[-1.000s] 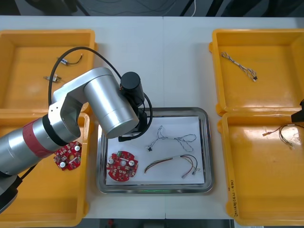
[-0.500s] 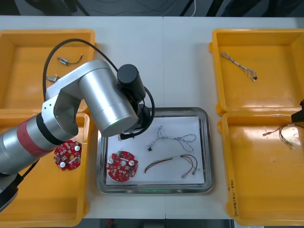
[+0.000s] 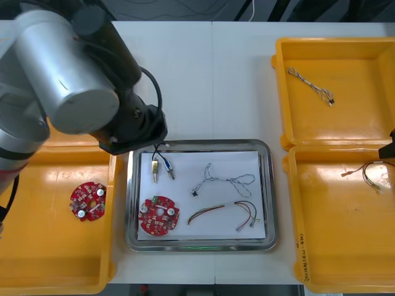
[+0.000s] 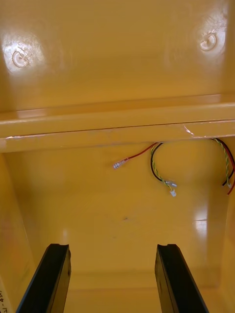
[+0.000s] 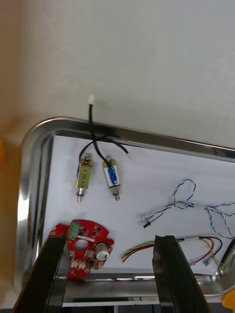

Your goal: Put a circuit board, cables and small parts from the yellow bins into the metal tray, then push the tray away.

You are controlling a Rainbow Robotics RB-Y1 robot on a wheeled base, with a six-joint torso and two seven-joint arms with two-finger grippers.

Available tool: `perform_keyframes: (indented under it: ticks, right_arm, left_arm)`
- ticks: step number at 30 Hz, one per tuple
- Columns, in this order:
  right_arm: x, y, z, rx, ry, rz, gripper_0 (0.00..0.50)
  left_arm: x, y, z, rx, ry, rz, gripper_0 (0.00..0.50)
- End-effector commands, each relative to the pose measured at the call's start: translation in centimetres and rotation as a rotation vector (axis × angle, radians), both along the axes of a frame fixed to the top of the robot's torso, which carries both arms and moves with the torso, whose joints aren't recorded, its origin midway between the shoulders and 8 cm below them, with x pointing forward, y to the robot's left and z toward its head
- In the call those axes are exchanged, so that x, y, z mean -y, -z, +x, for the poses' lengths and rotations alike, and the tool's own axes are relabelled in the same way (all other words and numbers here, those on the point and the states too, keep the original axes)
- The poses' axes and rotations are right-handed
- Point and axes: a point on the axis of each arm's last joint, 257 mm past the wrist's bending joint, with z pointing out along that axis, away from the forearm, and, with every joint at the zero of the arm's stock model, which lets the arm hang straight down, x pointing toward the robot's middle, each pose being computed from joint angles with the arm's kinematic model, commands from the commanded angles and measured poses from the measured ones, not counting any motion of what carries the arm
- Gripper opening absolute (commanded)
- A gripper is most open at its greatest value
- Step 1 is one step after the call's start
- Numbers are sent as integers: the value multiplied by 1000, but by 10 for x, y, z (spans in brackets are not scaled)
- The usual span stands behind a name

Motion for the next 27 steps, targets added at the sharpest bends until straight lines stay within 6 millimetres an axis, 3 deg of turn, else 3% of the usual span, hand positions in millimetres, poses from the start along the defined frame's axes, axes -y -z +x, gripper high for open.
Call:
perform_keyframes:
  ticks: [1,10,14,16,18,20,27]
  right_arm:
    - [14,-19,-1,40,26,-39,500]
    - [13,-18,-2,36,24,-35,500]
    - [9,-20,-2,43,10,-36,500]
    - [-2,-23,-5,47,-30,-40,500]
    - [-4,-24,-5,51,-37,-41,500]
    - [-20,-27,-9,61,-92,-44,500]
    - [-64,-28,-10,75,-239,-91,500]
  left_arm:
    - [-43,-40,6,59,77,56,500]
    - [-98,-91,23,152,103,67,500]
    - [-120,-95,23,163,104,91,500]
    - [-147,-93,20,163,105,132,500]
    - [-151,-92,19,161,108,140,500]
    - [-179,-88,14,151,104,180,500]
    - [-229,-83,0,142,134,263,500]
